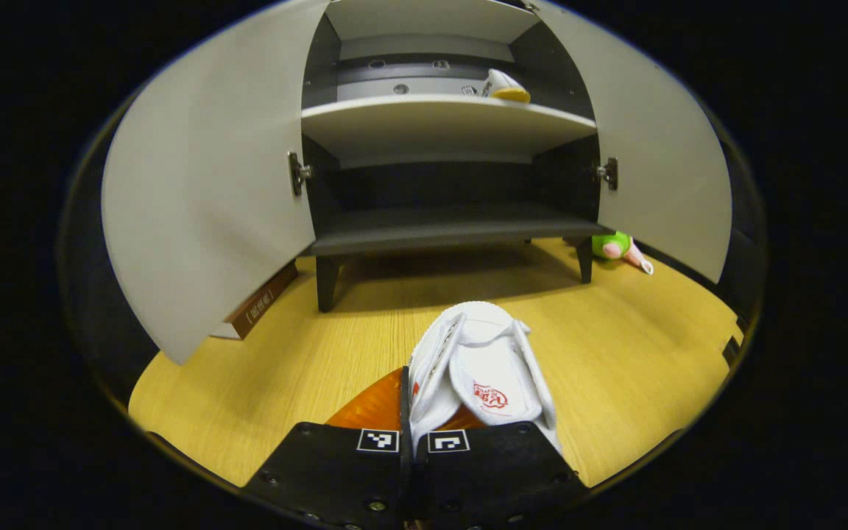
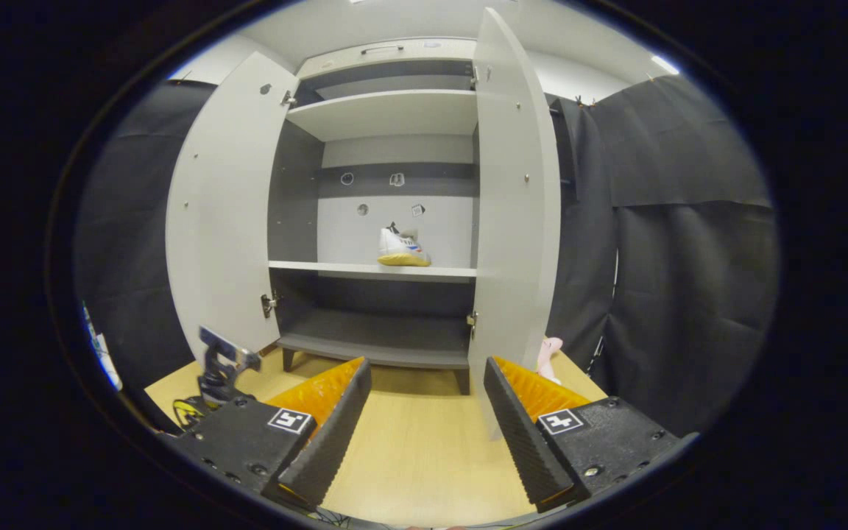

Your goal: Grab one shoe with the right hand and put it into the shoe cabinet, grab the other shoe with the left hand and put it into the shoe cabinet; then close the right door with the right hand and the left door with the left hand.

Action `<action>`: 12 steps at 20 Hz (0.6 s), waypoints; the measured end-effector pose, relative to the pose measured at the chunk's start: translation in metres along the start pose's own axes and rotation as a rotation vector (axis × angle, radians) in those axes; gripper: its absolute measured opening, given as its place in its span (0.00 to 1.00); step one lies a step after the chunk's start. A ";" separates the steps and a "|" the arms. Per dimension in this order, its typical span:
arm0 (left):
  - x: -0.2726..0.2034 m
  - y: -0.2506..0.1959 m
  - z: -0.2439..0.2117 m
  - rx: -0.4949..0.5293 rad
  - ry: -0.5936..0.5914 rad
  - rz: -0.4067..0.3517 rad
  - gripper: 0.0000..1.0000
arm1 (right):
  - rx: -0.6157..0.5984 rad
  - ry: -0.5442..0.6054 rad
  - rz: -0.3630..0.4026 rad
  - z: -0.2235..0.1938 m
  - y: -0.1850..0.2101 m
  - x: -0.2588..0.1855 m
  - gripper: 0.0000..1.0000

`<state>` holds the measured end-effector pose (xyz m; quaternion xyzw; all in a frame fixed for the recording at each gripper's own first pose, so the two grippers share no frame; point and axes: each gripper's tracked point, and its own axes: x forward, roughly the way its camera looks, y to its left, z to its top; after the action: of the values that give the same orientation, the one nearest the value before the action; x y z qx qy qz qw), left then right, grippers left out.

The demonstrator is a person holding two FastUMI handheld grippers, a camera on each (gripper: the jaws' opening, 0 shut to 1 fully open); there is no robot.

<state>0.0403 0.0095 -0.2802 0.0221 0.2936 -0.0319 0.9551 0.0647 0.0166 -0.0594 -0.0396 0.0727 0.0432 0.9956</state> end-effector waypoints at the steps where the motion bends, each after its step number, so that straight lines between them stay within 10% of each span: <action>1: -0.010 0.001 0.026 -0.009 -0.028 -0.006 0.00 | 0.001 -0.002 0.004 0.000 0.001 0.001 0.97; 11: -0.044 0.014 0.256 -0.052 -0.306 0.040 0.11 | -0.003 -0.045 0.092 0.015 0.029 -0.001 0.97; 12: -0.034 0.018 0.271 -0.055 -0.305 0.058 0.00 | -0.006 -0.050 0.098 0.016 0.031 -0.002 0.97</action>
<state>0.1646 0.0127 -0.0366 -0.0009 0.1454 0.0006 0.9894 0.0622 0.0490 -0.0453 -0.0381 0.0493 0.0931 0.9937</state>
